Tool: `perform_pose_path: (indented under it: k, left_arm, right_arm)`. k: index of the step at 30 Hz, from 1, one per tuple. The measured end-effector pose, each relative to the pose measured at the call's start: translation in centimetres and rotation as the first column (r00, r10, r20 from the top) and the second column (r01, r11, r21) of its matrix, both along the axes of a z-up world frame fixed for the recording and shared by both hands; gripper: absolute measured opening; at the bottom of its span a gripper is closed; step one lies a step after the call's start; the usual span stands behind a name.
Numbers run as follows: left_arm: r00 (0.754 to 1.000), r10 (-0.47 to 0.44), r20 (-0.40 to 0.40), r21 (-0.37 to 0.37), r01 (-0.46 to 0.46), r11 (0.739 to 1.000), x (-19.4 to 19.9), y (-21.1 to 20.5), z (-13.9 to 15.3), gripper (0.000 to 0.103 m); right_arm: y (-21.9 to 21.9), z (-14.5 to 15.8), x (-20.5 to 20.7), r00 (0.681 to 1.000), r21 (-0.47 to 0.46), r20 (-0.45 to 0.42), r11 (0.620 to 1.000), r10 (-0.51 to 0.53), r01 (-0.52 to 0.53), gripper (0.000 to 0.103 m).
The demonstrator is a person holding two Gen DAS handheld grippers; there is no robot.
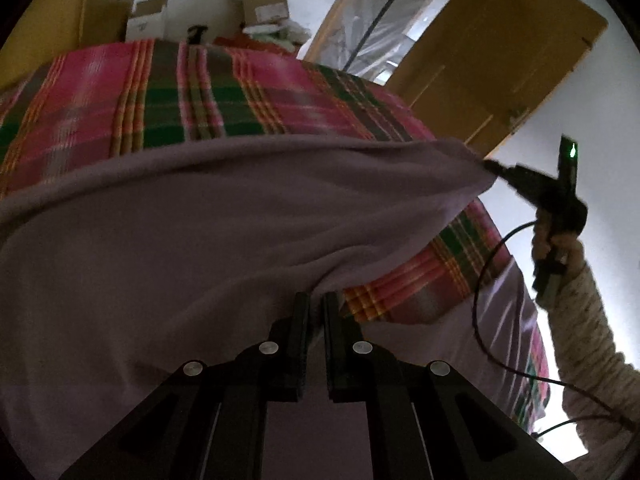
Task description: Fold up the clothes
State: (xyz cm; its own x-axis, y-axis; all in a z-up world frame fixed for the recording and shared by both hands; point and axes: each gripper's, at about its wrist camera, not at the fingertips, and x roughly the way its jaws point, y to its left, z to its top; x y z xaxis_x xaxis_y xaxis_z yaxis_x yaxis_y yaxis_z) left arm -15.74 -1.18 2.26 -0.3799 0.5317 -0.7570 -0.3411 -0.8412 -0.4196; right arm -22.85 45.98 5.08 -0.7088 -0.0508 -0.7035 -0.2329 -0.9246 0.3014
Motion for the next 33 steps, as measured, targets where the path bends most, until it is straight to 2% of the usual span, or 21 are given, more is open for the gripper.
perform_pose_path:
  k: [8, 10, 12, 15, 20, 22, 24, 27, 33]
  left_arm:
    - [0.999, -0.007, 0.035, -0.008, 0.007, 1.000, -0.1, 0.0, -0.6, 0.007]
    - [0.999, -0.005, 0.033, -0.004, 0.006, 1.000, -0.1, -0.1, -0.5, 0.007]
    - [0.999, 0.003, 0.032, 0.001, -0.003, 1.000, -0.1, -0.4, -0.4, 0.007]
    - [0.999, 0.017, 0.028, 0.021, -0.018, 1.000, -0.3, -0.7, -0.2, 0.007]
    - [0.999, 0.026, 0.022, 0.042, -0.027, 0.999, -0.4, -0.4, 0.0, 0.007]
    - [0.999, 0.034, 0.025, 0.050, -0.035, 0.998, -0.3, -0.6, 0.1, 0.007]
    - [0.999, 0.038, 0.029, 0.049, -0.039, 0.998, -0.3, -0.8, 0.0, 0.007]
    - [0.998, 0.047, 0.035, 0.053, -0.049, 0.997, -0.4, -1.0, -0.2, 0.007]
    - [0.995, 0.086, 0.041, 0.080, -0.089, 0.993, -0.7, -1.4, -0.2, 0.007]
  right_arm:
    - [3.5, -3.0, 0.7, 0.998, -0.144, 0.067, 0.989, -0.003, 0.013, 0.007]
    - [4.4, -2.8, 1.4, 0.999, -0.186, 0.034, 0.982, -0.015, 0.021, 0.007]
    - [5.6, -2.2, 2.1, 0.999, -0.219, -0.006, 0.975, -0.047, 0.045, 0.012]
    - [7.1, -2.2, 2.6, 0.994, -0.206, -0.008, 0.973, -0.109, 0.105, 0.021]
    - [7.7, -3.9, 1.8, 0.995, -0.234, 0.052, 0.967, -0.088, 0.098, 0.021]
    - [8.1, -4.0, 2.4, 0.993, -0.252, 0.027, 0.961, -0.114, 0.117, 0.022]
    - [8.8, -4.1, 3.7, 0.991, -0.270, 0.002, 0.954, -0.134, 0.129, 0.031]
    - [8.5, -4.0, 4.6, 0.995, -0.205, 0.001, 0.973, -0.104, 0.103, 0.034]
    - [5.8, -4.0, 4.1, 0.999, 0.016, 0.039, 1.000, -0.010, 0.010, 0.036]
